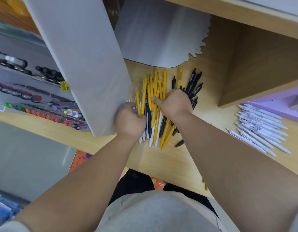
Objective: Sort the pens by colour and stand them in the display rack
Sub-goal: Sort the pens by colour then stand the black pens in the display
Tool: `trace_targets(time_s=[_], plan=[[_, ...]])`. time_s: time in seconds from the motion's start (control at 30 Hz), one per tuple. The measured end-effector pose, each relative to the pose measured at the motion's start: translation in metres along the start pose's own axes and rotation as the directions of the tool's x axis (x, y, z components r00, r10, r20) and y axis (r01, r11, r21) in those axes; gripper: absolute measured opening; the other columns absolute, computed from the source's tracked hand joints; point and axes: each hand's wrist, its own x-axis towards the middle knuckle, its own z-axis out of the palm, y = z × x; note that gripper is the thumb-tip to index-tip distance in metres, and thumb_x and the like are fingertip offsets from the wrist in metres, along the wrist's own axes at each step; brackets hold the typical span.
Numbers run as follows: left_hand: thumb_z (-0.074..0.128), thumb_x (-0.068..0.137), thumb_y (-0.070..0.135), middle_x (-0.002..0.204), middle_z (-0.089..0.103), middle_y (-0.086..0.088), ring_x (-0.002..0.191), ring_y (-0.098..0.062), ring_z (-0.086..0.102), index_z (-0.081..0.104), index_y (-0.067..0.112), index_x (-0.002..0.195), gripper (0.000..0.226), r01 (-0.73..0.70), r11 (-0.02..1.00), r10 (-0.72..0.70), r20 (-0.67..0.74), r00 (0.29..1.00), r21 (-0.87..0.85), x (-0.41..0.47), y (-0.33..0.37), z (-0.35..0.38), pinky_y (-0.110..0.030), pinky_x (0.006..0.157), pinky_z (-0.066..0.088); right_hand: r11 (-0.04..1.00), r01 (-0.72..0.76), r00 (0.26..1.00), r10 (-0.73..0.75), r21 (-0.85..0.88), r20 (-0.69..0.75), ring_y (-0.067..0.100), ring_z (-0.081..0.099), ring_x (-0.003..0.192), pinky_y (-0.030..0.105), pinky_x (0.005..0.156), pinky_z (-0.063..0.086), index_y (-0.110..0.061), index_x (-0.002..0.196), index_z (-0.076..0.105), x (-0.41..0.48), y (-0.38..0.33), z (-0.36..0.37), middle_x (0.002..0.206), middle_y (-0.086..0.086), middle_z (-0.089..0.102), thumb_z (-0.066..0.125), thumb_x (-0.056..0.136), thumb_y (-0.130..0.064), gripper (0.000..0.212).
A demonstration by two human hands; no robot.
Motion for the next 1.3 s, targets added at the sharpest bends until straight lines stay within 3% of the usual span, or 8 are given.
trace_targets(time_s=[0.1,0.23,0.6,0.7,0.83,0.97,1.17,1.3], plan=[[0.064,0.083,0.005,0.071,0.050,0.017,0.062,-0.002,0.050,0.057,0.027,0.093,0.026,-0.025,0.999,0.025,0.006,1.000,-0.038,0.004,0.002,0.001,-0.009,0.054,0.037,1.000,-0.012,0.998,0.010,0.024,0.060,0.016,0.047,0.045,0.026,0.044,0.035,-0.016,0.055,0.043,0.005,-0.003,0.001,0.050,0.000,0.045,0.067,0.081,-0.058,0.055],[0.067,0.089,0.022,0.074,0.051,0.013,0.076,-0.015,0.056,0.064,0.015,0.111,0.023,-0.023,1.000,0.023,-0.023,0.999,-0.007,0.011,0.001,0.004,-0.025,0.072,0.046,0.999,0.005,0.995,-0.010,0.054,0.104,0.016,0.046,0.047,0.027,0.045,0.036,-0.016,0.056,0.044,0.010,-0.005,0.004,0.051,0.000,0.044,0.068,0.080,-0.046,0.046],[0.065,0.090,0.022,0.074,0.061,0.000,0.080,-0.028,0.064,0.065,0.018,0.086,0.005,0.058,0.997,-0.056,0.035,0.998,-0.053,0.024,0.010,0.003,-0.040,0.076,0.056,0.969,0.035,0.985,-0.075,0.246,0.156,0.013,0.042,0.051,0.028,0.049,0.032,-0.016,0.057,0.039,0.006,-0.009,0.007,0.055,-0.001,0.040,0.070,0.086,-0.044,0.051],[0.067,0.088,0.018,0.066,0.056,0.004,0.064,-0.018,0.055,0.057,0.022,0.070,0.021,0.089,0.993,-0.085,0.049,0.995,-0.078,0.027,0.010,0.003,-0.032,0.067,0.050,0.952,-0.018,0.979,-0.045,0.305,0.197,0.014,0.037,0.050,0.028,0.052,0.030,-0.017,0.056,0.035,0.007,-0.013,0.007,0.053,-0.002,0.035,0.071,0.086,-0.041,0.053],[0.065,0.088,0.016,0.067,0.058,0.000,0.061,-0.016,0.052,0.067,0.007,0.085,0.010,0.114,0.983,-0.102,0.084,0.991,-0.141,0.026,0.012,0.003,-0.027,0.057,0.041,0.914,-0.058,0.971,-0.041,0.402,0.234,0.014,0.031,0.049,0.028,0.053,0.027,-0.019,0.055,0.031,0.004,-0.012,0.009,0.053,-0.003,0.028,0.074,0.084,-0.038,0.055],[0.063,0.090,0.015,0.061,0.057,0.005,0.057,-0.013,0.054,0.065,0.018,0.075,0.016,0.164,0.964,-0.142,0.113,0.983,-0.210,0.026,0.014,0.002,-0.027,0.054,0.046,0.900,-0.089,0.953,-0.048,0.427,0.299,0.015,0.036,0.052,0.026,0.051,0.028,-0.015,0.065,0.045,0.002,-0.008,0.009,0.059,0.003,0.035,0.075,0.083,-0.041,0.043],[0.056,0.098,0.020,0.106,0.068,-0.012,0.074,-0.015,0.067,0.066,0.013,0.116,0.022,0.266,0.913,-0.198,0.236,0.952,-0.310,0.020,0.013,-0.001,-0.032,0.069,0.057,0.858,-0.135,0.931,-0.061,0.495,0.359,0.014,0.037,0.049,0.028,0.049,0.031,-0.014,0.082,0.057,-0.003,-0.003,0.009,0.062,0.006,0.040,0.070,0.085,-0.044,0.033],[0.056,0.098,0.019,0.104,0.071,-0.009,0.071,-0.015,0.064,0.068,0.013,0.114,0.020,0.318,0.874,-0.237,0.249,0.939,-0.367,0.018,0.014,-0.002,-0.037,0.075,0.057,0.836,-0.134,0.930,-0.080,0.533,0.360,0.008,0.040,0.044,0.025,0.046,0.032,-0.008,0.085,0.064,-0.007,-0.001,0.009,0.060,0.001,0.048,0.069,0.089,-0.039,0.032]])
